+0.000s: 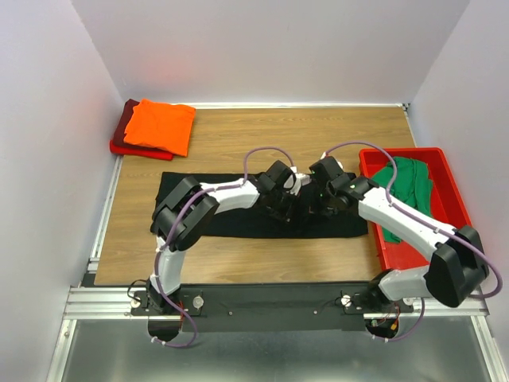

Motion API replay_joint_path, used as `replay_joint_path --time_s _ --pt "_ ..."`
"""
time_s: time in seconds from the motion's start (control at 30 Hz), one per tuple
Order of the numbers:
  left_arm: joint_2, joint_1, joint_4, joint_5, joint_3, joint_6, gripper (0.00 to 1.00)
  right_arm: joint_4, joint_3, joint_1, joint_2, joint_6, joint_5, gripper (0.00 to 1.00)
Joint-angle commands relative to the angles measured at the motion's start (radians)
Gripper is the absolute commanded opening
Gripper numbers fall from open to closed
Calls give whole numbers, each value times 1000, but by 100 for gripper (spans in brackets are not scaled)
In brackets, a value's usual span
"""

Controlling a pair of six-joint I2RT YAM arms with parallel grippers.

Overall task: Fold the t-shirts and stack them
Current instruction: Fold the tshirt

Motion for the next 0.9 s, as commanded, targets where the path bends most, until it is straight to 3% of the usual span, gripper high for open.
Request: replay_joint_path --time_s 0.0,0.47,0.67,0.87 --pt "-104 42 -24 -28 -23 5 19 54 30 7 28 -10 39 0" --pt "-279 223 -53 -114 -143 -2 18 189 142 5 292 1 136 1" --pt "-305 242 -73 -143 -138 33 19 236 157 5 393 -1 142 32" --pt "-328 248 -92 -152 -112 76 22 288 137 5 423 -1 131 55"
